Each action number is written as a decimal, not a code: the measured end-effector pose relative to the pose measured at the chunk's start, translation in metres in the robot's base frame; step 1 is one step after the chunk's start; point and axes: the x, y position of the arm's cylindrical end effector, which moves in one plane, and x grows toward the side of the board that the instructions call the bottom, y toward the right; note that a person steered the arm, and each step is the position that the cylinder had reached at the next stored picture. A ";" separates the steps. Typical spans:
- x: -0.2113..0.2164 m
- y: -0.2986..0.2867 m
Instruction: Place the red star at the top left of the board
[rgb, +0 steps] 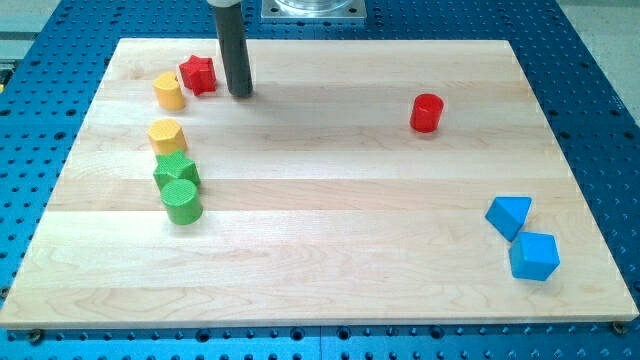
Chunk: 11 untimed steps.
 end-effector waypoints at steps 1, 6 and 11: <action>-0.013 -0.061; -0.025 -0.104; -0.007 -0.143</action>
